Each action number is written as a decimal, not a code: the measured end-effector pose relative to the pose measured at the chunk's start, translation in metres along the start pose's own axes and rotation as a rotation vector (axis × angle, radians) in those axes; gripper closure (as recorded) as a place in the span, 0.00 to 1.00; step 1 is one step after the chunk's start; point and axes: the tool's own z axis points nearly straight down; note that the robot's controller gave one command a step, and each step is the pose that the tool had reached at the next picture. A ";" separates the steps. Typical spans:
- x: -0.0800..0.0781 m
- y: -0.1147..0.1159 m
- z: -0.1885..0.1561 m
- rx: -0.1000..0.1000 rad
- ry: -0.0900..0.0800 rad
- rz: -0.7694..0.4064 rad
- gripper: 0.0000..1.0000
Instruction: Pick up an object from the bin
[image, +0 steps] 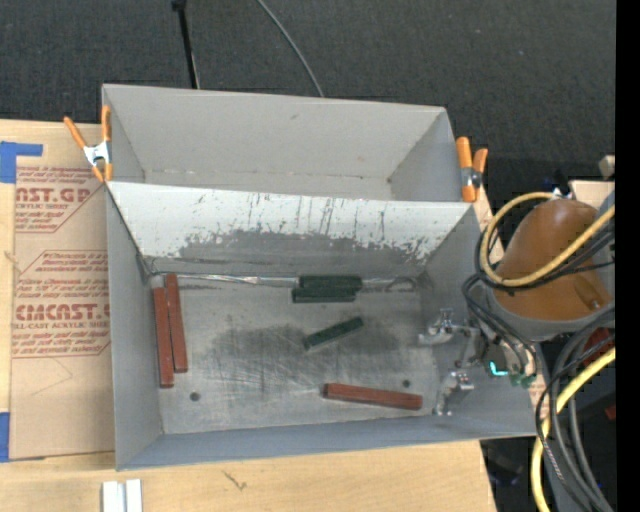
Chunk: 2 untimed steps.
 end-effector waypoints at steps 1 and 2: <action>-0.002 0.000 -0.004 0.002 -0.007 -0.001 0.00; -0.010 0.032 0.052 0.006 -0.026 -0.245 1.00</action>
Offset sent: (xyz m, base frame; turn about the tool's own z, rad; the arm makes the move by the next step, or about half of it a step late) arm 0.0030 0.0320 -0.0575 -0.2464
